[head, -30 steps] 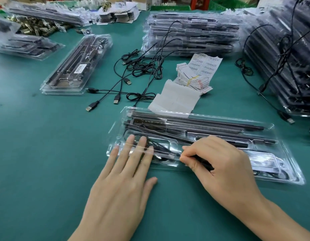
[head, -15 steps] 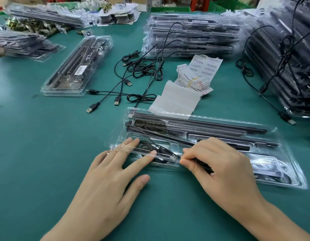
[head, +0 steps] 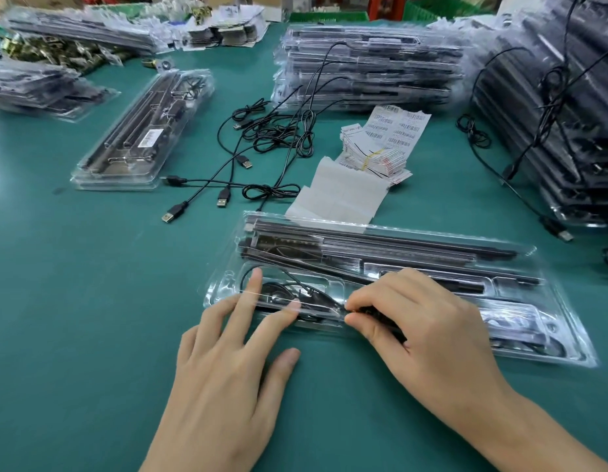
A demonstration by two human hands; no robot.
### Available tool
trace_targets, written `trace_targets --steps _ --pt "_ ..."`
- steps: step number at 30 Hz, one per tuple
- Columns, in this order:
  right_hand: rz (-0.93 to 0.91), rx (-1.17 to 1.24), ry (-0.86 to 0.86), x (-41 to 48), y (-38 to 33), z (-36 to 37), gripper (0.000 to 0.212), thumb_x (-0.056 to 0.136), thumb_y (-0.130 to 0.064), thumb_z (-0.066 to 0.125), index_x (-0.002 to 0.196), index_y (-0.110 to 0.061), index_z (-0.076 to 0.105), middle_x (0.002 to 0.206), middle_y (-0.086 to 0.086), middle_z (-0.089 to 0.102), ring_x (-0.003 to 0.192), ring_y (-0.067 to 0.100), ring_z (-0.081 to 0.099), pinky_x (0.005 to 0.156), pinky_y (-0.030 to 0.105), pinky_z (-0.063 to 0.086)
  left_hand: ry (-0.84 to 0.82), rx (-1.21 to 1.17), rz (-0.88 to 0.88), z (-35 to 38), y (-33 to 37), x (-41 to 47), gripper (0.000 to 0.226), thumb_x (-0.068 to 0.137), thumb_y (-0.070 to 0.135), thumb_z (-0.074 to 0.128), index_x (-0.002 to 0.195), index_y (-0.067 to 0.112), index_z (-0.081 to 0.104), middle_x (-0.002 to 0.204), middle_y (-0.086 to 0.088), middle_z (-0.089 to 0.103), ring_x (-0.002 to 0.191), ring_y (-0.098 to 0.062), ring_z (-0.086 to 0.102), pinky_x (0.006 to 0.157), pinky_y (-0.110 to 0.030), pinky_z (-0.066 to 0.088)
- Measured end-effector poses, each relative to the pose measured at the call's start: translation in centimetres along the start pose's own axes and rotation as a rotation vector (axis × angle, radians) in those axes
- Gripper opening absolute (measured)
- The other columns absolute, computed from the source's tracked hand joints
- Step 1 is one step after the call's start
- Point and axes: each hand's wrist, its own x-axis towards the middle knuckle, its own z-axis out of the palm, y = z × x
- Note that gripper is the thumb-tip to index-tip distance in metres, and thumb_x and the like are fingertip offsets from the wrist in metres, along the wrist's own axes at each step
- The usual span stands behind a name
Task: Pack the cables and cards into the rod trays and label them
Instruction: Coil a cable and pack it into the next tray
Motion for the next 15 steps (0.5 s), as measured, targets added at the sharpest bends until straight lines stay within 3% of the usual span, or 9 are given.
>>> trace_targets --steps 5,11,15 --pt "0.004 -0.013 -0.001 0.0 0.0 0.0 0.005 0.093 -0.033 0.068 0.090 -0.030 0.071 0.086 -0.019 0.064 0.083 0.009 0.060 0.057 0.028 0.049 -0.023 0.014 0.024 -0.3 -0.2 0.3 0.045 0.095 0.053 0.039 0.131 0.039 0.063 0.157 0.000 0.046 0.151 -0.024 0.034 0.108 -0.041 0.026" --pt "0.002 -0.020 -0.008 0.0 -0.1 0.0 0.007 0.094 -0.033 0.067 0.090 -0.030 0.070 0.086 -0.018 0.063 0.082 0.011 0.060 0.058 0.029 0.049 -0.062 0.061 0.042 -0.8 -0.8 0.6 0.044 0.095 0.054 0.039 0.130 0.042 0.062 0.161 -0.003 0.040 0.144 -0.026 0.045 0.094 -0.038 0.031" --pt "0.000 -0.021 -0.007 0.0 -0.1 0.0 0.006 0.093 -0.032 0.067 0.090 -0.029 0.071 0.086 -0.018 0.063 0.081 0.011 0.059 0.058 0.028 0.049 -0.045 0.026 0.045 -0.8 -1.0 0.5 0.043 0.095 0.053 0.039 0.132 0.046 0.060 0.162 -0.001 0.038 0.144 -0.024 0.042 0.092 -0.036 0.030"
